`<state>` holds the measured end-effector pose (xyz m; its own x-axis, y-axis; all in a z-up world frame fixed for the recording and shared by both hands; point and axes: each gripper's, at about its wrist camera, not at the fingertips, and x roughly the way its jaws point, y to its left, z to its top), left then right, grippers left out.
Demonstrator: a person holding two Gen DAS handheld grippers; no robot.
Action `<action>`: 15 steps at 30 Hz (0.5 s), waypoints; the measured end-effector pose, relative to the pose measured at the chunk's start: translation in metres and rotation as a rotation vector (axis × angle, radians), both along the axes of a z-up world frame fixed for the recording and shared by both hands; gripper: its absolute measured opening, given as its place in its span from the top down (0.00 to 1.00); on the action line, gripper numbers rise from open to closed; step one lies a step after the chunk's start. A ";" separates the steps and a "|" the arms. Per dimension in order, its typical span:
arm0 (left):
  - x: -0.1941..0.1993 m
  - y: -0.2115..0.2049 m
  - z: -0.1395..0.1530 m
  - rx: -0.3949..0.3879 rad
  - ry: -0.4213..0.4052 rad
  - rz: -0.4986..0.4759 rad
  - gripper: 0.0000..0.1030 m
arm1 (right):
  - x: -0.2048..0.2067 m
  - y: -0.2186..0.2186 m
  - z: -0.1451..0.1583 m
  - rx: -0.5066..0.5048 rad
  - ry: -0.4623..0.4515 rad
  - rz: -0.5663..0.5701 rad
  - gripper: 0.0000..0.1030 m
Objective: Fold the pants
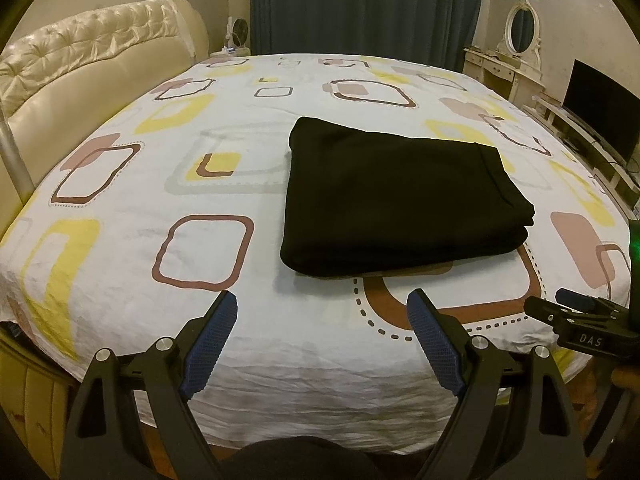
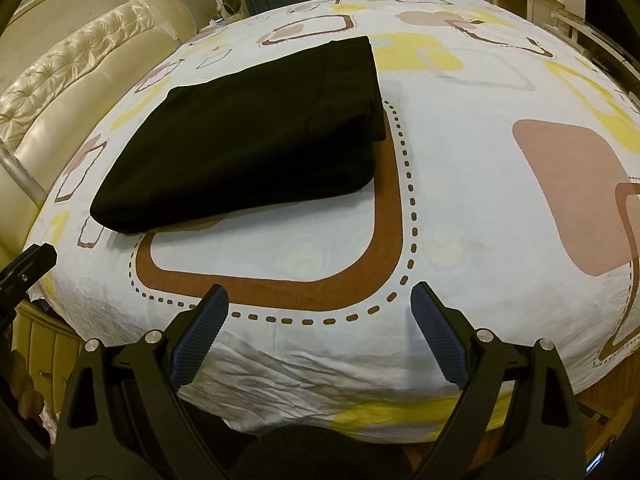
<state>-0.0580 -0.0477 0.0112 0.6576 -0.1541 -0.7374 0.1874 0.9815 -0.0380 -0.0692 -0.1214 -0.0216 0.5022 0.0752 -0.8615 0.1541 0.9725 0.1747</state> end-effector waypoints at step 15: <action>0.001 0.012 0.018 0.006 -0.045 0.066 0.11 | -0.001 0.003 -0.002 0.008 -0.003 0.016 0.10</action>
